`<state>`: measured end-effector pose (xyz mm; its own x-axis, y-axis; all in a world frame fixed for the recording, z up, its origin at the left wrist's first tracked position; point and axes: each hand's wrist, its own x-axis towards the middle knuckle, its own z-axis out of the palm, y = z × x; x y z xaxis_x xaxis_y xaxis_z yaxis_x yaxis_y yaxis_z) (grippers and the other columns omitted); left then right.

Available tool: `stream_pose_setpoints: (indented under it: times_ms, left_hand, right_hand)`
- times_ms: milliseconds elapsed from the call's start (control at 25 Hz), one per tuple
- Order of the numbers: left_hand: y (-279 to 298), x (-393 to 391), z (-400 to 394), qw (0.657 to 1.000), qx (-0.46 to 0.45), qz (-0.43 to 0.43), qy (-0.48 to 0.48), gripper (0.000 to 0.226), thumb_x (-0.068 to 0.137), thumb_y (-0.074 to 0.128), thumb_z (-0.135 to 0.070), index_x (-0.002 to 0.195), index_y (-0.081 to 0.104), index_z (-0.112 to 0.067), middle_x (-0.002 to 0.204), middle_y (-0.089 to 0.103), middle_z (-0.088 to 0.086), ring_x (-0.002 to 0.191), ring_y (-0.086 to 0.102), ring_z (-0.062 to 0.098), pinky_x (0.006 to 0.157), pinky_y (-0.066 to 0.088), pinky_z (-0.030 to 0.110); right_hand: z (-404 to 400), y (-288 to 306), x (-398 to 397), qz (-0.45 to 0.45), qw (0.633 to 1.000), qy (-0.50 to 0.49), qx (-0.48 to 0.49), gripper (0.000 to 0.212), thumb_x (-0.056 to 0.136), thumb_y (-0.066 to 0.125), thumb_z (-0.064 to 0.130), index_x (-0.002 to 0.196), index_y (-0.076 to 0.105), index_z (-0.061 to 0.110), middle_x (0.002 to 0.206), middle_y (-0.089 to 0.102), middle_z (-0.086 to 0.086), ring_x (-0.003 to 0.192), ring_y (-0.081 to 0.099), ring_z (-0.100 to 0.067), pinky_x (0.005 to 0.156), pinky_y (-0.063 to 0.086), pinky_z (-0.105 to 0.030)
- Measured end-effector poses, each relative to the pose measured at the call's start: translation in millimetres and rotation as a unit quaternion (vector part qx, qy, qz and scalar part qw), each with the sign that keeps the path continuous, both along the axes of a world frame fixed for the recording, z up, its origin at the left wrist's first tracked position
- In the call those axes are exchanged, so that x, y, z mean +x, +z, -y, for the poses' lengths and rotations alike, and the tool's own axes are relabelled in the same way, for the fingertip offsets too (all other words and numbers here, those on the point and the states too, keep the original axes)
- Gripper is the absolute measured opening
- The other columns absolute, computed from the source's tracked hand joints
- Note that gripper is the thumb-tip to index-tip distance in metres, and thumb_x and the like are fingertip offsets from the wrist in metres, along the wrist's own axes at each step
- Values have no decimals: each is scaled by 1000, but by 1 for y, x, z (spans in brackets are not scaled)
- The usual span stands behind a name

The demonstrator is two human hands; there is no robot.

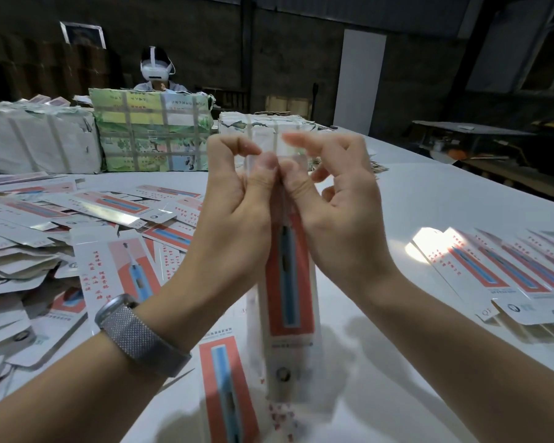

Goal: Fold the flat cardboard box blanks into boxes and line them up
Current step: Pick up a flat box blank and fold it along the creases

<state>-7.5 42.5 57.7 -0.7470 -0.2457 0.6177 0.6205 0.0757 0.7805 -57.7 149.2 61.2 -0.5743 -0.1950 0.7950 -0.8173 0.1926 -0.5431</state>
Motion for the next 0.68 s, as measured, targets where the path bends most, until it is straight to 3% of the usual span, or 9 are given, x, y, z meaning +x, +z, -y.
stream_pose_setpoints:
  times_ms: [40, 120, 200, 280, 400, 440, 560, 680]
  left_hand:
    - [2, 1, 1, 1000, 21, 13, -9, 11, 109, 38, -20, 98, 36, -23, 60, 56, -7, 51, 53, 2, 48, 45, 17]
    - [6, 1, 2, 996, 73, 48, -27, 10, 109, 39, -25, 99, 38, -22, 75, 61, 6, 63, 61, 12, 56, 53, 26]
    - [9, 2, 3, 987, 125, 77, -71, 13, 108, 40, -29, 103, 39, -17, 103, 65, 30, 90, 71, 31, 78, 61, 44]
    - [12, 4, 6, 978, 147, 81, -123, 17, 109, 40, -30, 104, 40, -14, 115, 63, 34, 99, 70, 31, 88, 60, 44]
    - [11, 4, 8, 988, 76, 77, -110, 15, 108, 41, -29, 101, 47, -17, 91, 67, 8, 82, 67, 9, 70, 56, 24]
    - [10, 1, 9, 993, 35, 74, -84, 13, 107, 43, -30, 102, 50, -20, 91, 67, -1, 82, 67, 5, 70, 53, 22]
    - [5, -6, 16, 997, -34, 74, 12, 13, 94, 49, -41, 102, 57, -35, 102, 68, -16, 101, 66, 3, 88, 52, 35]
    - [-3, -16, 32, 992, -61, 85, 77, 11, 81, 56, -49, 88, 64, -47, 99, 69, -22, 98, 64, 0, 85, 53, 41]
  right_hand:
    - [0, 1, 1, -30, 999, -33, 23, 28, 98, 57, 32, 123, 66, 22, 109, 50, 0, 100, 52, -4, 81, 49, -16]
    - [0, 3, 4, -32, 994, -55, 88, 47, 95, 53, 43, 137, 57, 22, 109, 42, 3, 98, 49, -2, 82, 49, -16]
    - [3, 1, 8, -7, 980, -74, 185, 72, 88, 48, 53, 152, 35, 25, 111, 31, 7, 105, 50, -8, 87, 55, -31]
    - [3, 1, 9, -12, 966, -94, 240, 84, 82, 50, 54, 157, 22, 26, 110, 24, 10, 110, 48, -15, 87, 57, -39]
    - [-2, 8, 5, -11, 973, -98, 207, 83, 83, 53, 51, 156, 24, 26, 113, 28, 7, 108, 47, -13, 88, 55, -34]
    - [-4, 10, 3, -5, 978, -98, 185, 81, 82, 54, 50, 155, 26, 28, 113, 31, 6, 104, 48, -10, 85, 54, -31]
    - [-10, 13, -9, 6, 977, -121, 177, 66, 78, 61, 49, 138, 39, 32, 113, 39, 10, 102, 51, -11, 80, 52, -32]
    - [-24, 6, -41, 62, 930, -188, 310, 50, 78, 65, 43, 121, 44, 29, 117, 44, 5, 108, 47, -20, 79, 43, -37]
